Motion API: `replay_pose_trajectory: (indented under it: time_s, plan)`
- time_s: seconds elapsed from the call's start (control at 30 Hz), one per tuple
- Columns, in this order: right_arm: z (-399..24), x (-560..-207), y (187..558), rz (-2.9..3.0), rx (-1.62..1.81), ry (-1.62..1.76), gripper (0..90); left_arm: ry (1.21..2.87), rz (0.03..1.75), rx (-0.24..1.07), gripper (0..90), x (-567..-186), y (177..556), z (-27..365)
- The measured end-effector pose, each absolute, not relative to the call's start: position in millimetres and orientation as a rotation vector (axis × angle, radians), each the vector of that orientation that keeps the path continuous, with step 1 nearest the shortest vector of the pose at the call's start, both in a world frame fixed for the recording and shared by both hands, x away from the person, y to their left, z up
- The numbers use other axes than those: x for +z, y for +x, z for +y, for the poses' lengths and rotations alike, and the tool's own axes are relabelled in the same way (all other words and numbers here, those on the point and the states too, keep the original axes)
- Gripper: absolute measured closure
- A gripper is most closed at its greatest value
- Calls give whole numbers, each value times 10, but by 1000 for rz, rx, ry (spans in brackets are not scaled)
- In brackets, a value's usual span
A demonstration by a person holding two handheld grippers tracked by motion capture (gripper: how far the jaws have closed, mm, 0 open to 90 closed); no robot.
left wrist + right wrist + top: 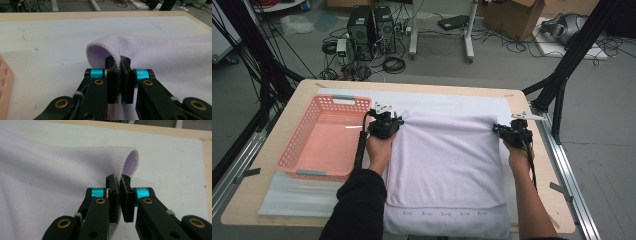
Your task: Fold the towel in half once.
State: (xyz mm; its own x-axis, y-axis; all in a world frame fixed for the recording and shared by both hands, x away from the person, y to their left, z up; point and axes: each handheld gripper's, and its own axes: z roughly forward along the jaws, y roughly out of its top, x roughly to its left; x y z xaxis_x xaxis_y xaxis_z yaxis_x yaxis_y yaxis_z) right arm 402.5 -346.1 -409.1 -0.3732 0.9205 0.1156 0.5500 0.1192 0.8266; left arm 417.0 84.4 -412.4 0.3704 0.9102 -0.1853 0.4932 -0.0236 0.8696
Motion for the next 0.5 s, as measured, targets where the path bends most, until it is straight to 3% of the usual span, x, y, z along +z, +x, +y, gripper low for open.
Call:
replay_pose_trajectory:
  time_s: [0.37, 0.43, 0.5]
  plan:
    - [-3426, -4077, 4301, 1945, 1186, 1411, 857, 1702, 1248, 537, 845, -4011, 4449, 844]
    - [-3405, -4110, 4308, 1978, 1178, 1427, 784, 1754, 1198, 531, 800, -4027, 4417, 811]
    - [-3378, -4148, 4302, 2026, 1128, 1442, 642, 1754, 1197, 521, 675, -4043, 4364, 798]
